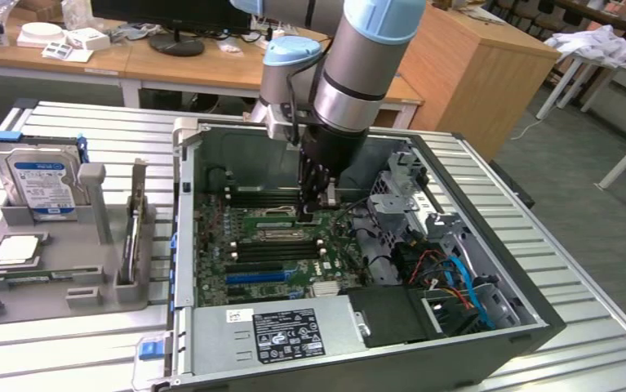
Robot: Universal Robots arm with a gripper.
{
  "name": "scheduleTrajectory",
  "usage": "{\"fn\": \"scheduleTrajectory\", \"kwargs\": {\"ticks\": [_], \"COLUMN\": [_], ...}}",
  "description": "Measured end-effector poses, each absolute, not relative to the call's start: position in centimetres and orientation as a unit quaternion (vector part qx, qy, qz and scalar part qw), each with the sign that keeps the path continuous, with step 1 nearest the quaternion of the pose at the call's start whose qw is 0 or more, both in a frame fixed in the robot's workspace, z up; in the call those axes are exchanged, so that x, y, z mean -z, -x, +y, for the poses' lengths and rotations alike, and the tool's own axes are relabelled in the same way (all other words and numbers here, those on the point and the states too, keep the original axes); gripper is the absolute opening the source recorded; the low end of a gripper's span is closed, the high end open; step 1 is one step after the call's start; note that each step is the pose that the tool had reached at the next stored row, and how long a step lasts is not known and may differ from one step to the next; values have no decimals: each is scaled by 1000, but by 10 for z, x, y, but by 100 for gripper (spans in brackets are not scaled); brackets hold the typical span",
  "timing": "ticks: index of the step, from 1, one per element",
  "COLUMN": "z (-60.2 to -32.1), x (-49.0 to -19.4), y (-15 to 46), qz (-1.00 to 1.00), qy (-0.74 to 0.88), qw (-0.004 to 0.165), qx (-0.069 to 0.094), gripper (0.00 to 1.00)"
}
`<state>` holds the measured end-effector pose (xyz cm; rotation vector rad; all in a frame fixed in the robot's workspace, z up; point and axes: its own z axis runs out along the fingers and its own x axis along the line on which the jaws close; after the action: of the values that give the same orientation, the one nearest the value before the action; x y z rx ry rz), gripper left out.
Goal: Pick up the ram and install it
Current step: 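Insert the ram into the slot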
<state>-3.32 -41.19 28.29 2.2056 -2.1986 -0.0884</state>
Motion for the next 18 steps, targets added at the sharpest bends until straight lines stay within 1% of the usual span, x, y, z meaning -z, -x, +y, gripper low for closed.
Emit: {"fn": "scheduleTrajectory", "kwargs": {"ticks": [9, 18], "z": [-415, -415], "x": [-282, -272], "y": [33, 33], "qz": [-706, -706], "qy": [-708, -708], "qw": [13, 9], "qx": [28, 25], "gripper": [11, 11]}}
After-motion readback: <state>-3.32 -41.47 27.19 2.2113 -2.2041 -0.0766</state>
